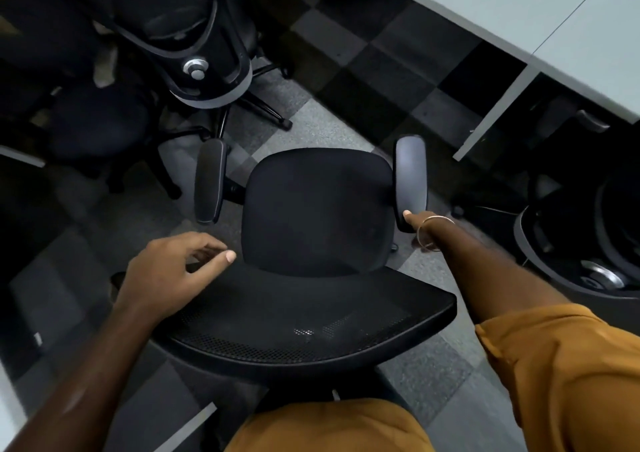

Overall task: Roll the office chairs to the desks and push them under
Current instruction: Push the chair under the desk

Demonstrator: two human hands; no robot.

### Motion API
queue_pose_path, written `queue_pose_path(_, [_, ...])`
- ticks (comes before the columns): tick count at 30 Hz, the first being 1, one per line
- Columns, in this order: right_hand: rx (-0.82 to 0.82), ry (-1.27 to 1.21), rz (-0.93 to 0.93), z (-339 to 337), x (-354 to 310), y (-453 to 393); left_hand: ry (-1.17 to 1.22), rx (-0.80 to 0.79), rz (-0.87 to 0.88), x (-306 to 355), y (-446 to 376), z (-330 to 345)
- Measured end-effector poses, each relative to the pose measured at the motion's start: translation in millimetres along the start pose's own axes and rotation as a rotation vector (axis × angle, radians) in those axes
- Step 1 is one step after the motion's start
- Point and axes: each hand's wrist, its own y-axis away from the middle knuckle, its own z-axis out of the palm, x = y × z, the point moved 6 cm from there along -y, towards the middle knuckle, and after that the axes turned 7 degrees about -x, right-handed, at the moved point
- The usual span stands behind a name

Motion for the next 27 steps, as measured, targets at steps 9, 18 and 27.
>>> queue_pose_path(9, [-0.017, 0.482, -0.329, -22, -19, 123, 0.091, 0.314, 0.094, -1, 16, -19])
queue_pose_path(18, [-0.317, 0.459, -0.815, 26, -4, 286, 0.109, 0.365, 0.141, 4, 33, -15])
queue_pose_path(27, [0.466, 0.755, -1.109, 61, 28, 326, 0.110, 0.365, 0.126, 15, 71, 8])
